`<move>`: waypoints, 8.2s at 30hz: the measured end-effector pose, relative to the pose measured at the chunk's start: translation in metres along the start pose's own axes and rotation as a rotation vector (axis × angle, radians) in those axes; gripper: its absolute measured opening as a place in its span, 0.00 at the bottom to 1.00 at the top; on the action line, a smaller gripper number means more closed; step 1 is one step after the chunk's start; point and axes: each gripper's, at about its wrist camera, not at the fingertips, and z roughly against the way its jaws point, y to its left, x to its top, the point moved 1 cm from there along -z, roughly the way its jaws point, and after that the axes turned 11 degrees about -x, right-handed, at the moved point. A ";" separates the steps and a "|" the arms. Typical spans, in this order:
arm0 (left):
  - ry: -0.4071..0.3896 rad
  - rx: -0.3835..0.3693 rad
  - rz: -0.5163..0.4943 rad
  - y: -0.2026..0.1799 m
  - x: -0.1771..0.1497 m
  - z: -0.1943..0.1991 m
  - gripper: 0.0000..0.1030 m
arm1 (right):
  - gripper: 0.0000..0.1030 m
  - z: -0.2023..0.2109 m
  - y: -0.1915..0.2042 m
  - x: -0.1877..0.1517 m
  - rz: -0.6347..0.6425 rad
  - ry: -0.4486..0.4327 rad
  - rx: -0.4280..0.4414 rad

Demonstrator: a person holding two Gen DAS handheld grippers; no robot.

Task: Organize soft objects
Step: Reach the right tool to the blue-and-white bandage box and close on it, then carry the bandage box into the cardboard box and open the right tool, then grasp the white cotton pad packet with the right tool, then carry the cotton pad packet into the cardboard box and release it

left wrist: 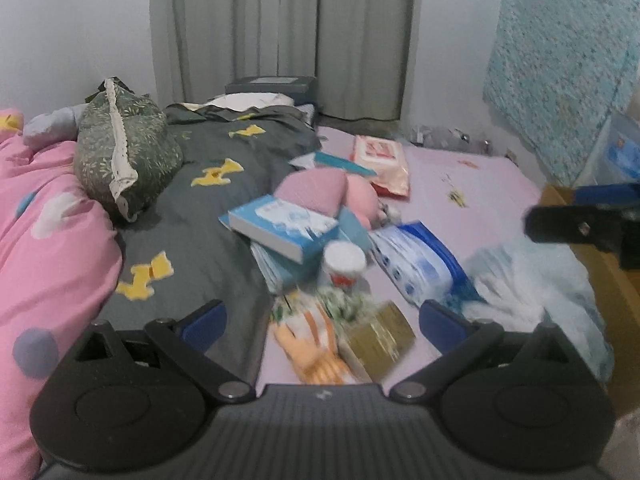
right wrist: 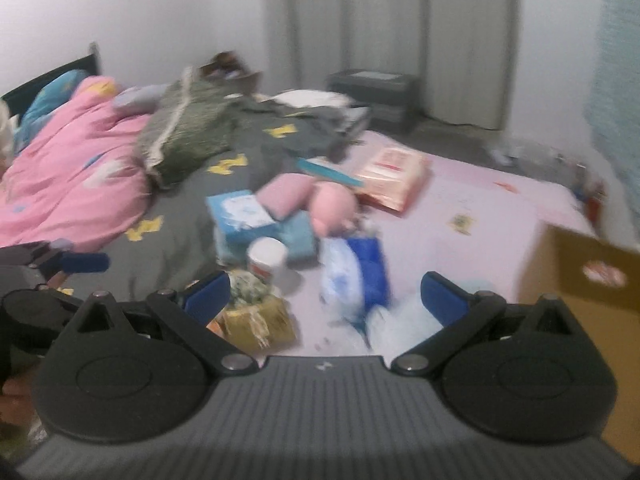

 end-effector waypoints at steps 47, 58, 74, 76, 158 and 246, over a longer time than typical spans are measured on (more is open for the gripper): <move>0.017 -0.045 0.176 0.037 0.097 -0.072 0.57 | 0.25 -0.237 0.014 0.102 -0.339 0.452 0.613; -0.034 -0.259 -0.047 -0.118 0.110 -0.058 0.58 | 0.25 -0.111 -0.142 0.056 -0.507 0.298 0.528; 0.230 -0.531 -0.281 -0.335 0.093 -0.194 0.60 | 0.26 -0.019 -0.385 -0.090 -0.864 0.250 0.164; 0.274 -0.508 -0.311 -0.349 0.087 -0.215 0.60 | 0.26 -0.032 -0.397 -0.104 -0.886 0.268 0.137; 0.367 -0.164 0.548 0.118 0.209 -0.346 0.58 | 0.49 -0.443 -0.097 0.101 -0.823 0.687 0.313; 0.227 -0.408 -0.023 -0.159 0.128 -0.148 0.65 | 0.34 -0.133 -0.394 -0.100 -0.789 0.398 -0.167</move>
